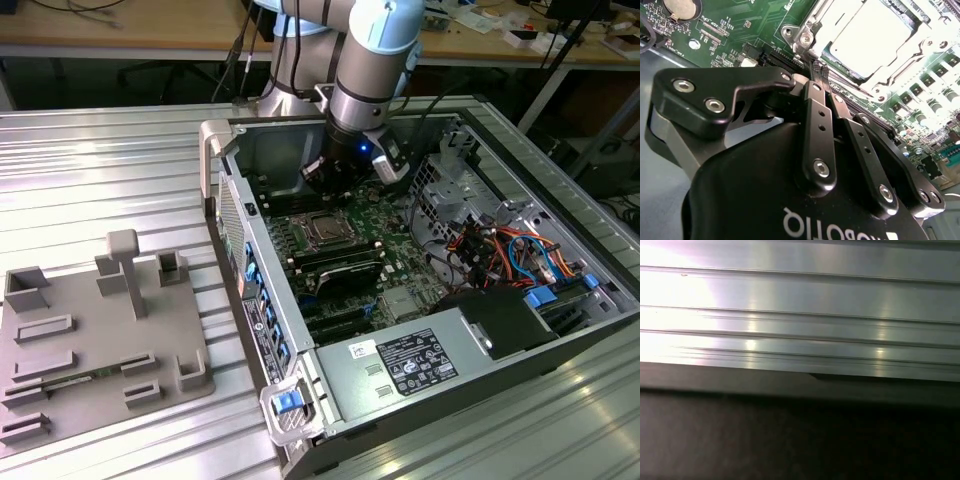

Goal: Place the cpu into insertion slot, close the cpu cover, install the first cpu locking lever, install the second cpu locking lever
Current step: 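Install the first cpu locking lever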

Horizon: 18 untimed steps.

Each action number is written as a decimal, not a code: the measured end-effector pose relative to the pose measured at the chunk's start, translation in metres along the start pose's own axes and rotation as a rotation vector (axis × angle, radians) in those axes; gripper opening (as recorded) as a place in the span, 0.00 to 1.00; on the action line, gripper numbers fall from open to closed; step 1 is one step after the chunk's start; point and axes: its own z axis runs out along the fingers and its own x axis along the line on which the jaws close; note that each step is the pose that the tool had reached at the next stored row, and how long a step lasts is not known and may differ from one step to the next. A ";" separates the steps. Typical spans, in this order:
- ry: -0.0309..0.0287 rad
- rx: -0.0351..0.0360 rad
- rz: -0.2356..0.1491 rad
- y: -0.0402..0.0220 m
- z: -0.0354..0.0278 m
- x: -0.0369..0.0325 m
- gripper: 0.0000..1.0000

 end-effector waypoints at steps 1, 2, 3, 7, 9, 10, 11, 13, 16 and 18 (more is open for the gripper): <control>-0.0002 -0.0005 0.000 0.0001 0.0005 0.0000 0.11; -0.0005 -0.0005 0.000 0.0001 0.0012 -0.0001 0.11; -0.0005 -0.0002 0.000 0.0001 0.0014 -0.0001 0.11; -0.0002 0.0000 0.000 0.0001 0.0012 0.0000 0.11; -0.0003 -0.0001 0.000 0.0006 0.0005 -0.0001 0.11; -0.0004 -0.0002 0.000 0.0007 0.0002 -0.0001 0.11; -0.0004 -0.0002 0.000 0.0008 0.0000 -0.0002 0.11; -0.0003 -0.0001 0.000 0.0009 -0.0006 -0.0001 0.11; -0.0004 -0.0001 0.000 0.0009 -0.0014 -0.0002 0.11; -0.0004 -0.0002 0.000 0.0009 -0.0014 -0.0002 0.11</control>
